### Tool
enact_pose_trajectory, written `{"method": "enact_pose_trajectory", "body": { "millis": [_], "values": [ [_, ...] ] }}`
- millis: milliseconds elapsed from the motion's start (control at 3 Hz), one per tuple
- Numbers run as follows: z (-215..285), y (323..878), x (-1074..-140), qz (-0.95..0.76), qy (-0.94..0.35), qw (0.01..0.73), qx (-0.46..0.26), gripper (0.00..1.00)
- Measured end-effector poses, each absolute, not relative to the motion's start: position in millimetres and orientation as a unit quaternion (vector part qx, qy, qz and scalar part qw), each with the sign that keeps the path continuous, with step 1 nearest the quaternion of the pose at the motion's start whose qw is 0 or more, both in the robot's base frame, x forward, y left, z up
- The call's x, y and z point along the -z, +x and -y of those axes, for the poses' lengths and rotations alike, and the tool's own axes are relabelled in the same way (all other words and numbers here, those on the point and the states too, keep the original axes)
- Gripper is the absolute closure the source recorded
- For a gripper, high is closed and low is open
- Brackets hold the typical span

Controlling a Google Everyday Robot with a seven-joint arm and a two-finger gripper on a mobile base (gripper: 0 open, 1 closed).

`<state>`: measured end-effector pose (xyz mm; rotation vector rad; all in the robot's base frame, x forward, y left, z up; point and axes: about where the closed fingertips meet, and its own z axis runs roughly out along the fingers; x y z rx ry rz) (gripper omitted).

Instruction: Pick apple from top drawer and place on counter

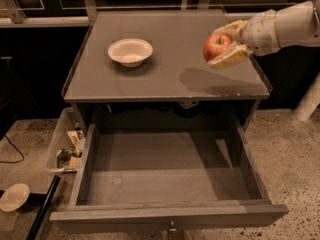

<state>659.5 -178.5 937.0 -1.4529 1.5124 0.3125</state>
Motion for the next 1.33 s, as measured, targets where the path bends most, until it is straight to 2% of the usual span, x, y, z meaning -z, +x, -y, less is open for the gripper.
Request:
{"method": "enact_pose_trajectory", "body": {
  "millis": [667,1333],
  "values": [
    [171,712,-927,-0.624,-0.558,0.516,-0.183,1.0],
    [156,709,-897,-0.674,-0.519,0.478,-0.217,1.0]
  ]
}}
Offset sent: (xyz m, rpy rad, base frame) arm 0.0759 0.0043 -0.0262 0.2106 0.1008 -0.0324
